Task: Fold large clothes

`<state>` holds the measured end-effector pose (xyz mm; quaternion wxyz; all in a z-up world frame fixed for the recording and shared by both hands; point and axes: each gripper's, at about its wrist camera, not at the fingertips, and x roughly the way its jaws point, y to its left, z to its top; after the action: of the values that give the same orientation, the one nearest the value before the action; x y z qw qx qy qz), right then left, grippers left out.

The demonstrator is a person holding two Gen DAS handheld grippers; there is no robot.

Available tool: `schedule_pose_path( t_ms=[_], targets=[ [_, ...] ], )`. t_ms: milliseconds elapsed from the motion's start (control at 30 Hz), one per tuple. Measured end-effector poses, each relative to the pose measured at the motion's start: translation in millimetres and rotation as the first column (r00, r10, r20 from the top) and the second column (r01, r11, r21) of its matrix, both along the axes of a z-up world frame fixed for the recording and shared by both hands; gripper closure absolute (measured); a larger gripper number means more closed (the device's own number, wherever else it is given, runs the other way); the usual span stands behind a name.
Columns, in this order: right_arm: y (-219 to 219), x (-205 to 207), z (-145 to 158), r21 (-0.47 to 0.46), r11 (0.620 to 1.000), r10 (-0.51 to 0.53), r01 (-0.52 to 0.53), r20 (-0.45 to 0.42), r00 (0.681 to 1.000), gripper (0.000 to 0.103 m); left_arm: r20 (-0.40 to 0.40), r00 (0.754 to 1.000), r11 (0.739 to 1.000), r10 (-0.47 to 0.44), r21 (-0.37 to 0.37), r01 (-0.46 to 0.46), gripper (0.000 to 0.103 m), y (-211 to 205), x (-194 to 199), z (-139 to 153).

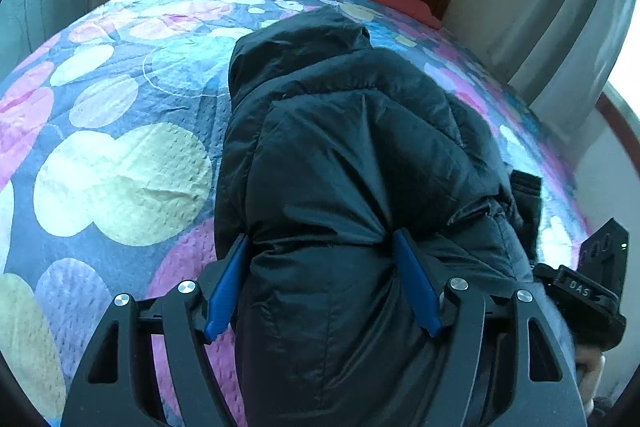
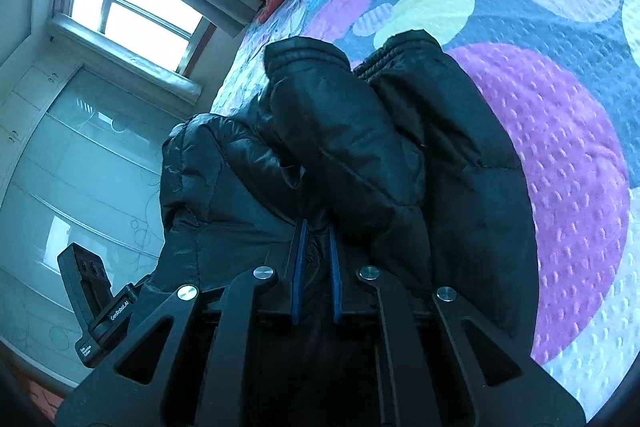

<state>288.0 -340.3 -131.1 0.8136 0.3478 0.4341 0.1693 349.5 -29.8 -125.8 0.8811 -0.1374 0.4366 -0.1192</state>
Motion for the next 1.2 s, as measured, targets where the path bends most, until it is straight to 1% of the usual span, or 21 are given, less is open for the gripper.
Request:
schedule_pose_path(
  t_ms=[33,100,167,233,333,400,433,500,533,600,700,733,833,1033,1100,1133,1200],
  targets=[
    [-2,-2,3,-0.006,1.000,0.000,0.000,-0.001,1.000,0.091,-0.003,1.000,1.000,-0.001,-0.014,0.001,0.033,4,-2,2],
    [-4,-12,15,-0.013,1.000,-0.008,0.008,0.005,1.000,0.084,-0.013,1.000,0.999,0.009,-0.051,-0.009,0.033,11,-8,8],
    [-9,-31,28,-0.004,1.000,-0.018,0.018,0.024,1.000,0.064,-0.018,1.000,0.995,0.026,-0.096,-0.028,0.033,19,-20,14],
    [-10,-52,40,-0.016,1.000,-0.013,0.014,0.040,0.999,0.059,-0.017,0.999,0.989,0.032,-0.142,-0.034,0.033,26,-34,18],
    [-9,-82,45,-0.009,1.000,0.005,-0.005,0.037,0.999,0.058,-0.024,1.000,0.981,0.019,-0.195,-0.024,0.033,29,-62,23],
    [-9,-103,44,-0.006,1.000,0.014,-0.014,0.037,0.999,0.058,-0.021,1.000,0.981,0.013,-0.191,-0.017,0.033,29,-82,22],
    [-8,-107,44,-0.008,1.000,0.014,-0.014,0.037,0.999,0.058,-0.018,1.000,0.982,0.011,-0.191,-0.015,0.033,28,-85,22],
    [-5,-110,40,-0.032,0.999,0.026,-0.026,0.011,1.000,0.063,-0.023,1.000,0.986,0.008,-0.168,-0.012,0.032,25,-92,17],
    [-3,-108,36,-0.045,0.999,0.030,-0.030,-0.003,1.000,0.071,-0.031,1.000,0.990,0.002,-0.144,-0.006,0.032,21,-92,14],
    [-3,-105,26,-0.024,0.999,0.032,-0.032,-0.023,0.999,0.073,-0.040,0.999,0.993,-0.001,-0.122,-0.004,0.032,18,-90,8],
    [-5,-103,14,-0.015,0.999,0.031,-0.031,-0.032,0.999,0.076,-0.026,1.000,0.999,-0.018,-0.036,0.017,0.032,6,-88,1],
    [-4,-103,11,-0.015,0.999,0.030,-0.030,-0.026,0.999,0.077,-0.021,1.000,1.000,-0.018,-0.022,0.018,0.032,5,-89,-1],
    [-4,-106,7,-0.013,1.000,0.020,-0.020,-0.017,1.000,0.077,-0.022,1.000,1.000,-0.004,-0.019,0.004,0.032,4,-91,-6],
    [-3,-113,10,0.003,1.000,-0.007,0.007,-0.003,1.000,0.077,-0.021,1.000,0.999,0.013,-0.034,-0.014,0.032,5,-95,-2],
    [-7,-118,10,0.017,1.000,-0.016,0.016,0.000,1.000,0.076,-0.029,0.999,0.999,0.025,-0.047,-0.026,0.031,8,-95,0],
    [-9,-121,13,0.022,1.000,-0.023,0.023,0.006,1.000,0.073,-0.029,0.999,0.998,0.028,-0.050,-0.029,0.031,10,-96,1],
    [-11,-125,20,0.015,0.999,-0.036,0.036,0.011,0.999,0.070,-0.014,0.999,0.999,0.033,-0.032,-0.033,0.031,10,-101,7]
  ],
)
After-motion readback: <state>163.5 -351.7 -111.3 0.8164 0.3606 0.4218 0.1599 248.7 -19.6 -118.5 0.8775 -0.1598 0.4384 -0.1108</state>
